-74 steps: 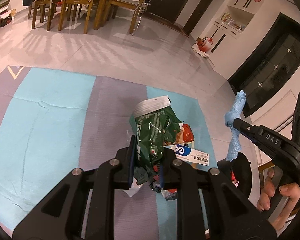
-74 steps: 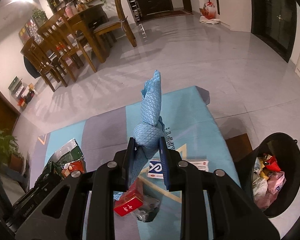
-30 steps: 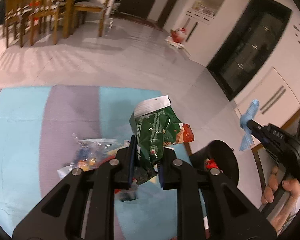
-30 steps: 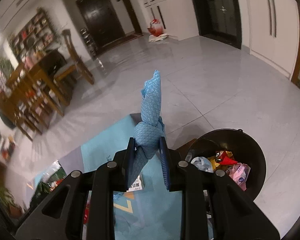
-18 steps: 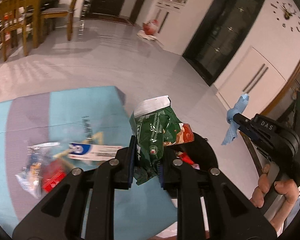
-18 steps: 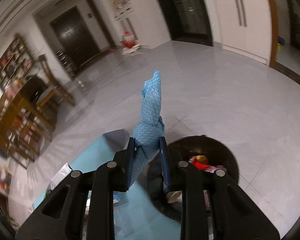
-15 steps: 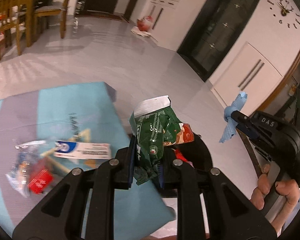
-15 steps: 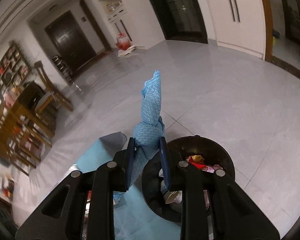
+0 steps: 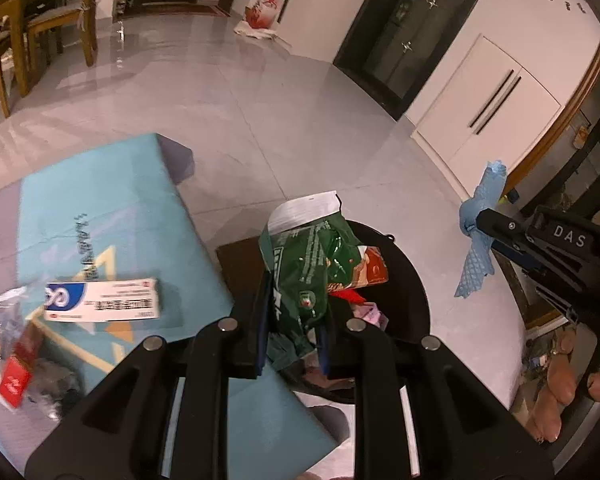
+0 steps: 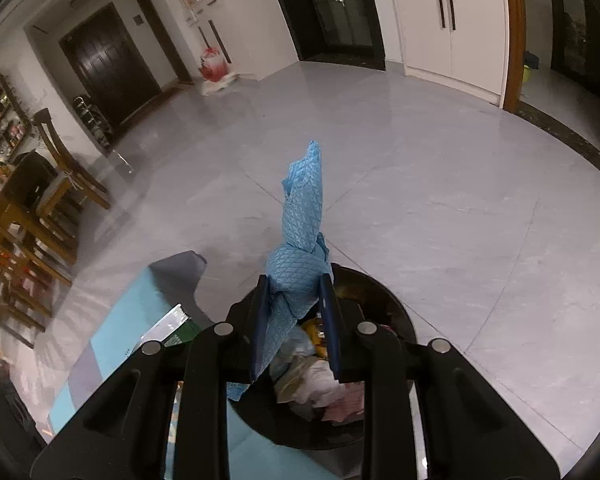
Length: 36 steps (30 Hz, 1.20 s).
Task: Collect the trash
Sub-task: 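Move both tools over the black bin holding the chips bag and blue cloth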
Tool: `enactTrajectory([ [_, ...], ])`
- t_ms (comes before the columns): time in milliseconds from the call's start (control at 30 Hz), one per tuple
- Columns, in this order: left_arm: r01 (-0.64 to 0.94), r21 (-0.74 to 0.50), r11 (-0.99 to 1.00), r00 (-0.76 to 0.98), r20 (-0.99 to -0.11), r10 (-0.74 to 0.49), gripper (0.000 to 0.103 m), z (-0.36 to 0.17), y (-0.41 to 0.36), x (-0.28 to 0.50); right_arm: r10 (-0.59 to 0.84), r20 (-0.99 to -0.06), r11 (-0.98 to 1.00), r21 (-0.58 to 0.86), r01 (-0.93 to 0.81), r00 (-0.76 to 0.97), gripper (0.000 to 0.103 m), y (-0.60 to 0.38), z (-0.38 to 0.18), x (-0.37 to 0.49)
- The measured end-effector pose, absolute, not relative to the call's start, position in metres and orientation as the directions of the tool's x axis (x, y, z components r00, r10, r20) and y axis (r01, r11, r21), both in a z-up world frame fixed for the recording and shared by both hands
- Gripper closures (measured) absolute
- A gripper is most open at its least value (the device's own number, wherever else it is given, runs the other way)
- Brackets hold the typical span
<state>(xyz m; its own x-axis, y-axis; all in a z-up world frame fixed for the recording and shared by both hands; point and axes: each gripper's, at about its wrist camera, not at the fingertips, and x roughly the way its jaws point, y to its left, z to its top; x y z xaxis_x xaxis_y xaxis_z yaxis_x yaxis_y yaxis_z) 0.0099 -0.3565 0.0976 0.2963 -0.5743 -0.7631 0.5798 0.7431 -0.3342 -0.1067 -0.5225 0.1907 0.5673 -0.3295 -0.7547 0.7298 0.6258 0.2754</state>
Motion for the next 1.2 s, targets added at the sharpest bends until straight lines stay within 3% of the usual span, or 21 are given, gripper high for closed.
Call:
enactTrajectory([
  [533, 0.629, -0.325, 0.706, 0.222, -0.795, -0.564, 0.083, 0.07, -0.406, 0.005, -0.343, -0.794, 0.607, 0.221, 0.764, 0.502, 0.077, -0.541, 0.174, -0.119],
  [1200, 0.647, -0.304, 0.699, 0.152, -0.847, -0.51, 0.083, 0.045, -0.434, 0.002, -0.259, -0.863, 0.648, 0.178, 0.741, 0.433, 0.077, -0.546, 0.151, -0.106],
])
